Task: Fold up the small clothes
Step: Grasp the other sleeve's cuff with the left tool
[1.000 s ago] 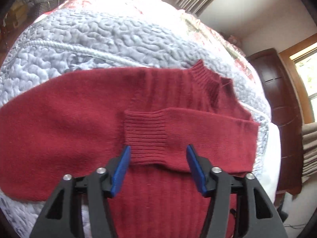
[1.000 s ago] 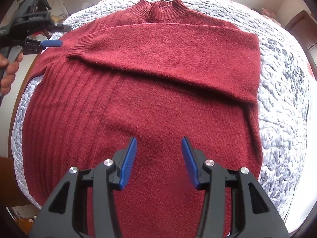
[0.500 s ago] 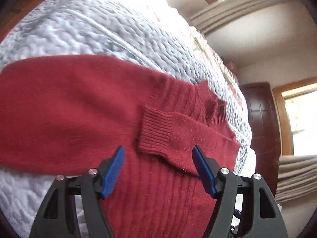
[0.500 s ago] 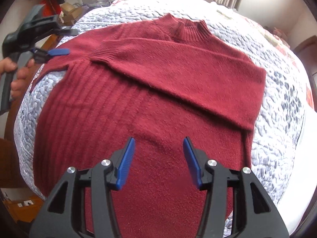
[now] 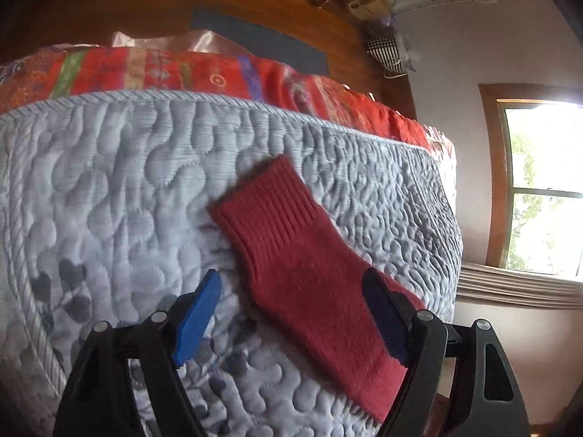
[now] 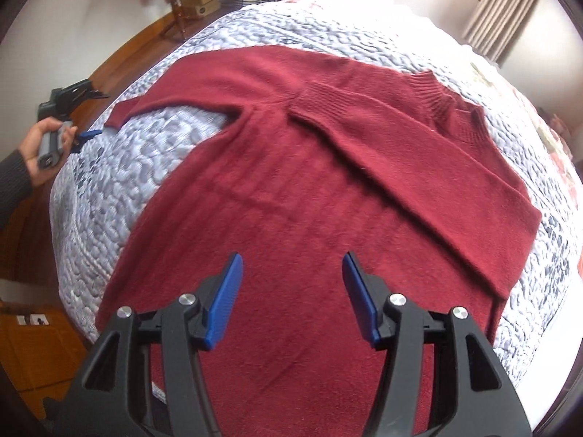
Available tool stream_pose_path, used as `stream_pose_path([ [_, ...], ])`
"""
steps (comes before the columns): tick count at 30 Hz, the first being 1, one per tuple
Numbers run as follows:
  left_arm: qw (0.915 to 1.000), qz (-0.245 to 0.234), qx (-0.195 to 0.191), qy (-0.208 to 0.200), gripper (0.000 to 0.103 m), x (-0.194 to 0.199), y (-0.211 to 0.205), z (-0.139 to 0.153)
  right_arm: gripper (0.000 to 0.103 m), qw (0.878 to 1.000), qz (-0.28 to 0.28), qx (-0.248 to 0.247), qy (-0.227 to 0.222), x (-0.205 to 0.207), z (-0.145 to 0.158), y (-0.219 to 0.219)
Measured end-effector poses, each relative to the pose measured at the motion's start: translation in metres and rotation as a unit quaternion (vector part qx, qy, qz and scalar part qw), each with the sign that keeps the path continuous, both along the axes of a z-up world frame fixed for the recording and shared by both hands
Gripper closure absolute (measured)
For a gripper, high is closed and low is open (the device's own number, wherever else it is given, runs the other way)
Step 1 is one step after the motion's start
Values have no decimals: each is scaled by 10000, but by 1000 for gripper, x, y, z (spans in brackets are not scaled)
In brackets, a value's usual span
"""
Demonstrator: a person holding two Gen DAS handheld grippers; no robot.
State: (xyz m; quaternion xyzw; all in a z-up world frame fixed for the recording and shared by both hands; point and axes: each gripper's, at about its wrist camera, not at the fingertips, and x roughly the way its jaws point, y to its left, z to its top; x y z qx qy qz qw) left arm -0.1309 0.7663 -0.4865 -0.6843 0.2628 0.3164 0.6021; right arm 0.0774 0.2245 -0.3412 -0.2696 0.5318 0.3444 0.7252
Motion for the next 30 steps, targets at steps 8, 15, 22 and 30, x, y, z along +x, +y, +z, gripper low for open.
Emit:
stream_pose_path([
  [8,9995,183,-98,223,37,16,10,-31,46,9999,-67,-76,-9,-14,1,-1],
  [15,9982,-58,-16,597,84,20,15,-32,46,9998,-182,-58,-11,-10,3,-9],
  [22,9958,-250,732,487,92,23,9,26,46,9999,-96,85,-63,-16,14,-12],
  [30,9783,-744,1928,106,91,51,-19,133,46,9986,-428,235,-199,-14,30,-38],
])
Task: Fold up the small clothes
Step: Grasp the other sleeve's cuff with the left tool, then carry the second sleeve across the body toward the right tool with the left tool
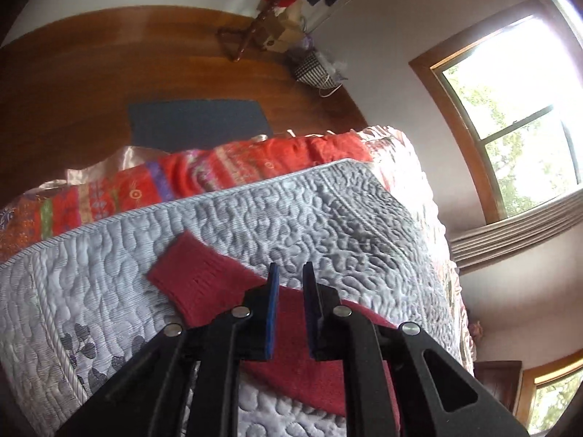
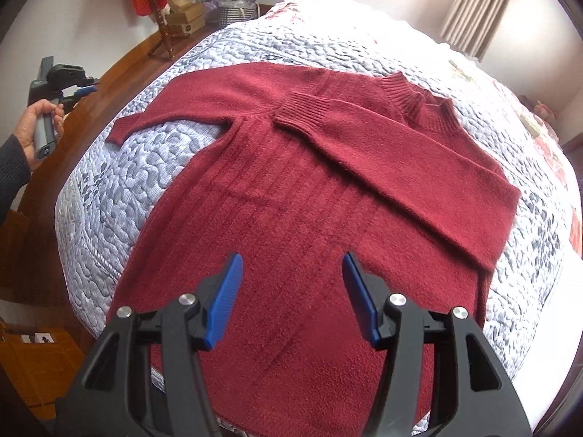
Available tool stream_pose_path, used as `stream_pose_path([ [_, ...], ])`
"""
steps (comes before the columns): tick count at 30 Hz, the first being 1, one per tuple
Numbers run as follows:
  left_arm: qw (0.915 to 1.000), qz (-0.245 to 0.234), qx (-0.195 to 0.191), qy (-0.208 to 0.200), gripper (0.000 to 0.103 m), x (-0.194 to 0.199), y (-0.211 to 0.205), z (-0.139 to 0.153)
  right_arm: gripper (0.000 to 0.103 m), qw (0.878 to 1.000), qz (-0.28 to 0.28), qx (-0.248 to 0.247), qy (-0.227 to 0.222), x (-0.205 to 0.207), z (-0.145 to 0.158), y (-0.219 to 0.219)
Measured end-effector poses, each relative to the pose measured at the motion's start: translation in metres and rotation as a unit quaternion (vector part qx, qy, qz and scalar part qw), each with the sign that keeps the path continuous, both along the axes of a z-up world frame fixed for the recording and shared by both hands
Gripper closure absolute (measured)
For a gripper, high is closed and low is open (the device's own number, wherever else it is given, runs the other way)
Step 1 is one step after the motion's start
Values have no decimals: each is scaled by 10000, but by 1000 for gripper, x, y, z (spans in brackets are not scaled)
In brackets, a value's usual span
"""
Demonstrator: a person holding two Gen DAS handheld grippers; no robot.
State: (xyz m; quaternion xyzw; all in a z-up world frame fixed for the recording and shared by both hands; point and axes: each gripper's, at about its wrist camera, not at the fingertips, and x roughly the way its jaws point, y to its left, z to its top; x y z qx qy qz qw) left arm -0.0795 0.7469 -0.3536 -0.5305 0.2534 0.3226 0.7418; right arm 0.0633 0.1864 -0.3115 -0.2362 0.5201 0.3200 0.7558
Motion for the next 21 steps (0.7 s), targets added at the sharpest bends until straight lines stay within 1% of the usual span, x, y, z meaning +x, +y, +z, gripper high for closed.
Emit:
stream_pose_path([
  [1,9999,43,-136,-59,91,-3,-1,0,46,10000,-29,4,-3,0,0,-4],
  [2,9996,144,-258,-53,88,-7,-2,-5,46,10000,-58,6,19,0,-1,-7],
  [3,9990,273,-360,-23,77,-14,-2,-14,46,10000,-75,-2,48,0,-3,-10],
  [4,9977,347,-586,9,69,-19,0,-30,46,9999,-72,-32,78,0,-6,-11],
  [5,9952,458,-860,86,65,-24,1,-49,46,9999,-55,-75,93,-1,-8,-12],
  [7,9877,622,-1427,113,65,-33,6,-92,46,9999,-28,-127,72,-3,-11,-10],
  [9,9826,751,-1681,230,65,-37,10,-123,46,9998,-46,-145,94,-5,-13,-9],
  [11,9772,879,-1919,247,65,-39,14,-147,46,9997,-47,-169,163,-7,-17,-5],
  [15,9718,985,-2098,427,59,-35,23,-175,46,9993,131,-245,239,-14,-24,10],
  [17,9699,1079,-2148,380,58,-34,27,-176,46,9992,212,-239,247,-16,-25,18],
  [18,9716,1081,-2073,362,59,-33,29,-173,46,9992,233,-220,255,-16,-25,21],
  [19,9748,1035,-1948,346,65,-31,31,-168,46,9992,250,-190,266,-16,-24,24],
  [20,9770,955,-1868,388,90,-28,33,-164,46,9991,269,-166,267,-16,-24,26],
  [21,9784,869,-1826,436,94,-26,34,-161,46,9991,289,-155,256,-16,-23,29],
])
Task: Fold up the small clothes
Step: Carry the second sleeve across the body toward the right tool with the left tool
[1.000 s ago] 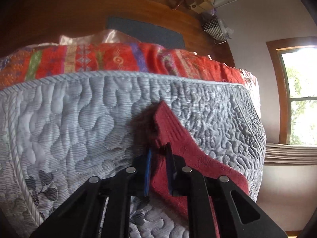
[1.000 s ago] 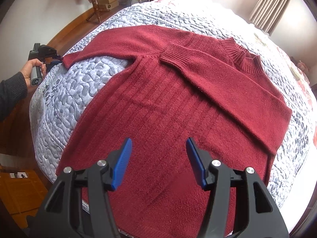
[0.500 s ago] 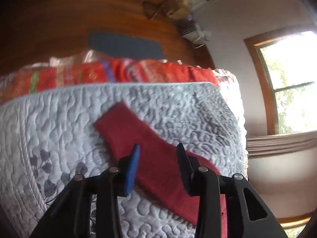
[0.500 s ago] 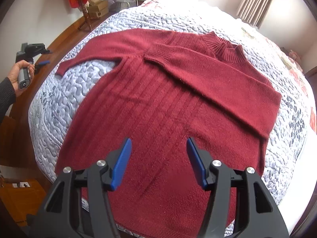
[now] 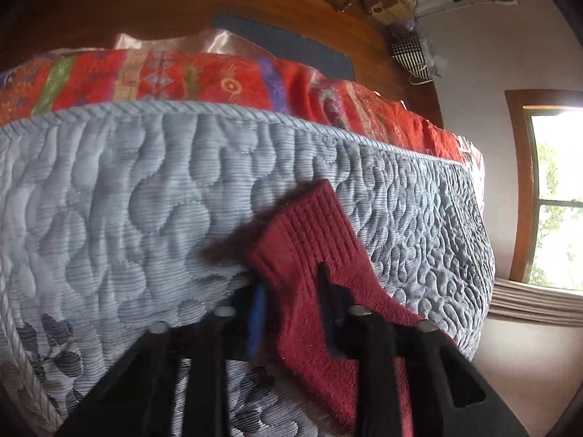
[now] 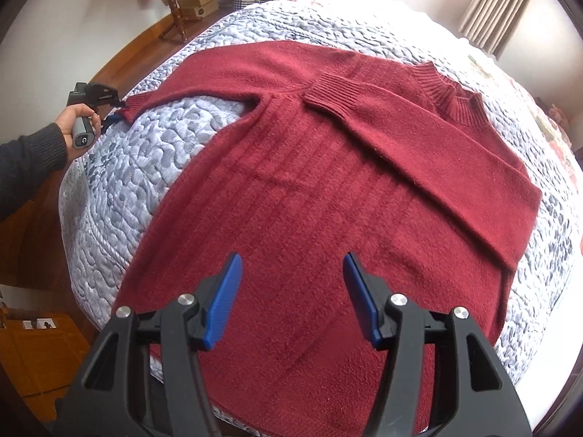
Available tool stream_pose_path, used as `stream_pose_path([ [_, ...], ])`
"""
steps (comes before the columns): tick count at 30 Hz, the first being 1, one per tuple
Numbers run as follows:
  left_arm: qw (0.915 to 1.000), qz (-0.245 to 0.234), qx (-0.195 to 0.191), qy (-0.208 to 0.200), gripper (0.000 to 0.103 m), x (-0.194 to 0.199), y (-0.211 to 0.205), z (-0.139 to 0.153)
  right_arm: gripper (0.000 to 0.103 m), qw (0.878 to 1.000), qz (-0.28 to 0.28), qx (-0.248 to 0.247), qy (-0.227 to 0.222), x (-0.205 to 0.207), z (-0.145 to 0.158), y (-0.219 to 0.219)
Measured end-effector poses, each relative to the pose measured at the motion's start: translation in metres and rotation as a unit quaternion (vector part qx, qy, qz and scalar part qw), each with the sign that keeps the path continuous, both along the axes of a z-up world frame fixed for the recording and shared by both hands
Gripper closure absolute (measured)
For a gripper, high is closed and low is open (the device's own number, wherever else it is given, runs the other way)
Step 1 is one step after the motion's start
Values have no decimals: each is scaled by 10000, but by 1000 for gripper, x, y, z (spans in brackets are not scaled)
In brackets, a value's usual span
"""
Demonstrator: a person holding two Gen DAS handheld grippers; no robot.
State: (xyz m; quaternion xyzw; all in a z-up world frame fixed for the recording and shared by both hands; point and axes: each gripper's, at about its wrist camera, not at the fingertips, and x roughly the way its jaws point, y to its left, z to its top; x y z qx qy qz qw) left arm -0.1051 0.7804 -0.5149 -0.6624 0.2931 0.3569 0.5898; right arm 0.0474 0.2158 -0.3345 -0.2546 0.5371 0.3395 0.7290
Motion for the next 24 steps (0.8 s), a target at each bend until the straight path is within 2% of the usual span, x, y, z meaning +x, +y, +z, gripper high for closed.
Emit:
stream_pose_path([
  [5,9992,-11,396,-82,95,2,-2,28,46,9999,-11,81,-59,4,6,3],
  [8,9955,-194,888,-265,95,10,-12,70,46,9998,-126,123,-88,9,10,-5],
  [11,9859,-532,1486,-553,95,29,-32,130,46,9995,-249,145,-116,15,13,-15],
  [16,9556,-1258,2430,-1094,95,70,-87,237,46,9978,-571,323,-46,26,20,-36],
  [18,9414,-1606,2697,-1234,95,94,-115,268,46,9963,-747,432,-3,30,24,-46],
  [21,9165,-2200,3063,-1336,95,133,-160,304,44,9935,-996,553,22,37,29,-60],
  [24,8919,-2756,3308,-1381,95,173,-205,320,42,9886,-1311,717,172,46,30,-78],
])
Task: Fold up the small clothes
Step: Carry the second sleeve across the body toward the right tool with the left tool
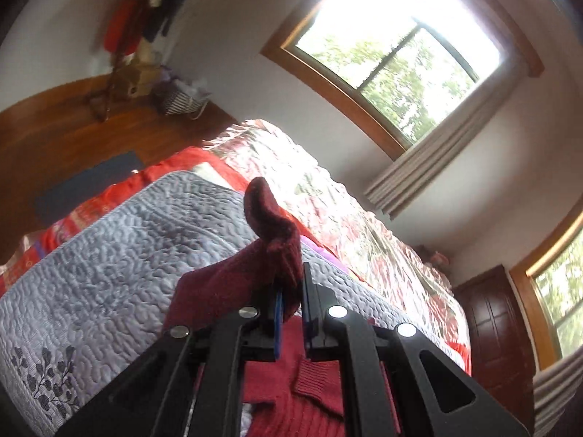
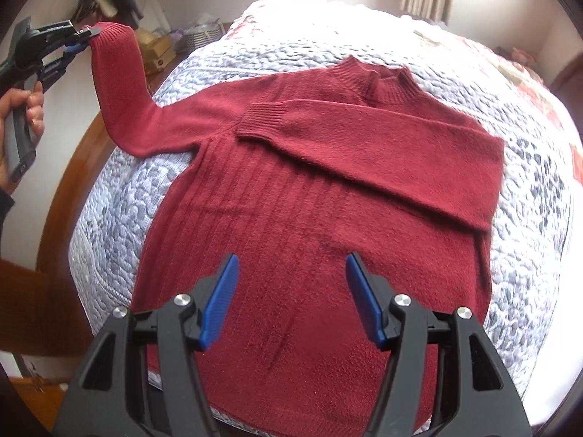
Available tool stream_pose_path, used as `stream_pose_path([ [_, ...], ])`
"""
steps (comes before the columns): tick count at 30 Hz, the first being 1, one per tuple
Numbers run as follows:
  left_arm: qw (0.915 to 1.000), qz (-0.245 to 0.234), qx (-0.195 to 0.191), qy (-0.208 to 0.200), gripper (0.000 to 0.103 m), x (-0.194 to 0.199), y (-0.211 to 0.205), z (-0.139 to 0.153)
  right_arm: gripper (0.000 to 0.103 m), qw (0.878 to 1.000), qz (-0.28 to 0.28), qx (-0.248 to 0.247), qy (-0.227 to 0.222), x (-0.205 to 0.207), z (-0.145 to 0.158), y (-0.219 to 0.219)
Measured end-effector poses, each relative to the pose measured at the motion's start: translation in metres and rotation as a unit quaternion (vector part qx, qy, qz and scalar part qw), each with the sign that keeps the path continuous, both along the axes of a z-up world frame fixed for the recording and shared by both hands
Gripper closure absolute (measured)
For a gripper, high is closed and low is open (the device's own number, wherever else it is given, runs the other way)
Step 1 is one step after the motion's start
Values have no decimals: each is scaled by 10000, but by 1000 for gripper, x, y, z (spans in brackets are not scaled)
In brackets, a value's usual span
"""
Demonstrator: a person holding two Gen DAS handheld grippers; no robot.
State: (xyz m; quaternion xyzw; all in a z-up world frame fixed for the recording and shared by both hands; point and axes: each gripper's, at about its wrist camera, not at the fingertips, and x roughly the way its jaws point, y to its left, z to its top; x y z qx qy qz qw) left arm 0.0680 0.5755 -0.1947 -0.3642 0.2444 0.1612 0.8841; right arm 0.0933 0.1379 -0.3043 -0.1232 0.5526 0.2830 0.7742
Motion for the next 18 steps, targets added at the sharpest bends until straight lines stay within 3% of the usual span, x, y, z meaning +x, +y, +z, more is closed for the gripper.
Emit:
stream_pose_path([
  [4,9978,-593,238,191,95,47,-51,-8,42,9984,-445,200,275,14,-4,-29],
  [9,9914,-1162,284,537,95,95,-106,-44,42,9907,-1025,533,725,35,-14,-66],
  [14,9786,-1744,431,1002,95,128,-165,-90,40,9692,-1574,1204,1463,75,-25,-95],
  [18,9674,-2092,424,1364,95,144,-202,-128,36,9544,-1718,1697,1756,112,-33,-98],
])
